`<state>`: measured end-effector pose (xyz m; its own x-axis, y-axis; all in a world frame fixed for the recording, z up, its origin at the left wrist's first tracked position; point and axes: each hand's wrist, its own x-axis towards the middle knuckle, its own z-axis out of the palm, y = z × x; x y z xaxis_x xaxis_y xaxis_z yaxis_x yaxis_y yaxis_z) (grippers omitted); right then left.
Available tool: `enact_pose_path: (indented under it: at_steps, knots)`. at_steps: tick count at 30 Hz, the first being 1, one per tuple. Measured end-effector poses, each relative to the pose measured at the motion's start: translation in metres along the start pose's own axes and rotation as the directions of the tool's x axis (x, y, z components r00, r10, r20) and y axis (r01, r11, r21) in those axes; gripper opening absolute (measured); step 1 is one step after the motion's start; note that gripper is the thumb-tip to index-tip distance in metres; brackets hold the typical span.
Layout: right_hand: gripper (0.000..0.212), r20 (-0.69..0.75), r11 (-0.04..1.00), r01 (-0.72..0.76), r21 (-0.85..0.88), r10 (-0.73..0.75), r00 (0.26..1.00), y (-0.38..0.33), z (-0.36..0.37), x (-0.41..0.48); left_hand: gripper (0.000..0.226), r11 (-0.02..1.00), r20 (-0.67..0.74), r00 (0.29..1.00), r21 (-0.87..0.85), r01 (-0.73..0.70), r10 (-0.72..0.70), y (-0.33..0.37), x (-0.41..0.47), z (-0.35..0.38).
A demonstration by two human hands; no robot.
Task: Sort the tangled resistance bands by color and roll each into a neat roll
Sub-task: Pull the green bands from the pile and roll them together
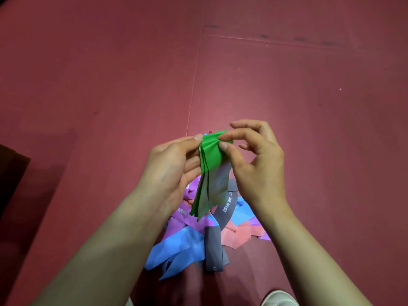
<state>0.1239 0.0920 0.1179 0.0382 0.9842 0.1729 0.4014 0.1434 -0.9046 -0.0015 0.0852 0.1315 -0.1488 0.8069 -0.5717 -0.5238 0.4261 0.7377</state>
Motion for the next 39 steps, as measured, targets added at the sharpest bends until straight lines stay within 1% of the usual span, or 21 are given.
enact_pose_path:
  at_steps: [3,6,8,12,16,21,25,27,32,39]
  knots:
    - [0.011,0.022,1.0,-0.019,-0.005,0.019,1.0,-0.002,0.001,0.0,0.013,0.998,0.02,0.998,0.029,-0.062,0.062,-0.002,-0.001,0.001]
    - [0.015,0.021,0.999,-0.012,-0.033,0.013,1.0,-0.004,0.001,0.0,0.017,0.968,0.018,0.985,0.181,-0.173,0.172,-0.006,0.0,0.002]
    - [0.015,0.016,0.998,0.001,-0.061,0.0,1.0,-0.005,0.0,0.0,0.019,0.953,0.022,0.98,0.227,-0.199,0.199,-0.007,0.001,0.002]
    - [0.012,-0.002,0.998,-0.02,-0.066,0.02,1.0,-0.003,0.0,0.0,0.019,0.969,0.056,0.985,0.18,-0.172,0.165,-0.005,-0.002,0.003]
    - [0.014,-0.004,0.996,-0.076,0.037,0.077,0.997,-0.002,0.0,0.001,0.02,0.986,0.091,0.987,0.091,-0.139,0.13,-0.005,-0.005,0.007]
    - [0.022,-0.02,0.99,-0.106,0.094,0.109,0.994,-0.002,0.001,0.002,0.022,0.98,0.097,0.982,0.102,-0.171,0.161,-0.008,-0.005,0.008]
    - [0.026,-0.043,0.991,-0.097,0.097,0.101,0.994,-0.002,0.0,0.002,0.013,0.969,0.121,0.972,0.123,-0.215,0.201,-0.012,-0.006,0.009]
    - [0.025,-0.042,0.99,-0.096,0.107,0.101,0.994,-0.001,0.0,0.002,0.014,0.964,0.104,0.97,0.134,-0.231,0.218,-0.013,-0.005,0.008]
    - [0.031,-0.057,0.978,-0.086,0.191,0.098,0.994,-0.003,-0.001,0.003,0.014,0.983,0.056,0.985,0.077,-0.168,0.164,-0.012,-0.003,0.007]
    - [0.024,-0.113,0.956,-0.095,0.279,0.131,0.985,-0.003,-0.003,0.004,0.016,0.993,0.059,0.992,-0.049,-0.106,0.109,-0.01,-0.004,0.008]
